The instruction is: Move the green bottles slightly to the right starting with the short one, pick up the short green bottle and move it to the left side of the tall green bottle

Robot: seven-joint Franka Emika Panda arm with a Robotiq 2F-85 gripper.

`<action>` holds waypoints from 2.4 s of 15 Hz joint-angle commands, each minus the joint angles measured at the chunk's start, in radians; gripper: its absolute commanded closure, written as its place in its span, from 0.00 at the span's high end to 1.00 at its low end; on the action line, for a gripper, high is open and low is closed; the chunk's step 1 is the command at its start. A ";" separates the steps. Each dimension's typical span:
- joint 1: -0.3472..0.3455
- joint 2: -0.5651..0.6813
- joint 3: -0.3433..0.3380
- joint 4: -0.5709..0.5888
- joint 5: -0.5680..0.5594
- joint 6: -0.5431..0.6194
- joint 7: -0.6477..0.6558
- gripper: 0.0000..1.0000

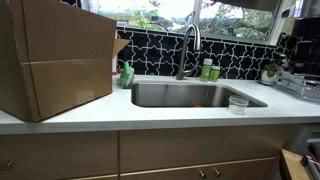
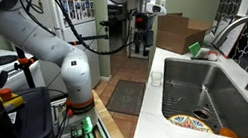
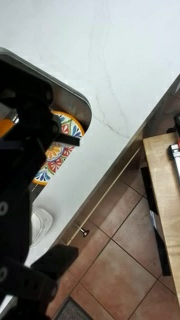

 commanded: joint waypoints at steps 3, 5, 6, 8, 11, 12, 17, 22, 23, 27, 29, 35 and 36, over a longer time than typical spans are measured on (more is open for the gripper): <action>0.026 0.005 -0.012 0.005 -0.024 -0.020 0.014 1.00; -0.039 0.079 -0.038 0.055 -0.088 0.012 0.079 1.00; -0.067 0.116 -0.086 0.096 -0.124 0.051 0.085 1.00; -0.103 0.165 -0.141 0.170 -0.161 0.101 0.110 1.00; -0.156 0.285 -0.223 0.325 -0.173 0.197 0.134 1.00; -0.132 0.180 -0.192 0.221 -0.157 0.170 0.099 1.00; -0.136 0.205 -0.191 0.247 -0.157 0.176 0.092 1.00; -0.188 0.386 -0.242 0.408 -0.135 0.205 0.226 1.00; -0.194 0.444 -0.266 0.463 -0.119 0.231 0.245 1.00; -0.200 0.662 -0.335 0.669 -0.009 0.323 0.343 1.00; -0.202 0.772 -0.352 0.771 0.079 0.365 0.399 1.00; -0.195 0.859 -0.352 0.846 0.119 0.401 0.464 1.00; -0.196 0.867 -0.353 0.855 0.121 0.401 0.467 1.00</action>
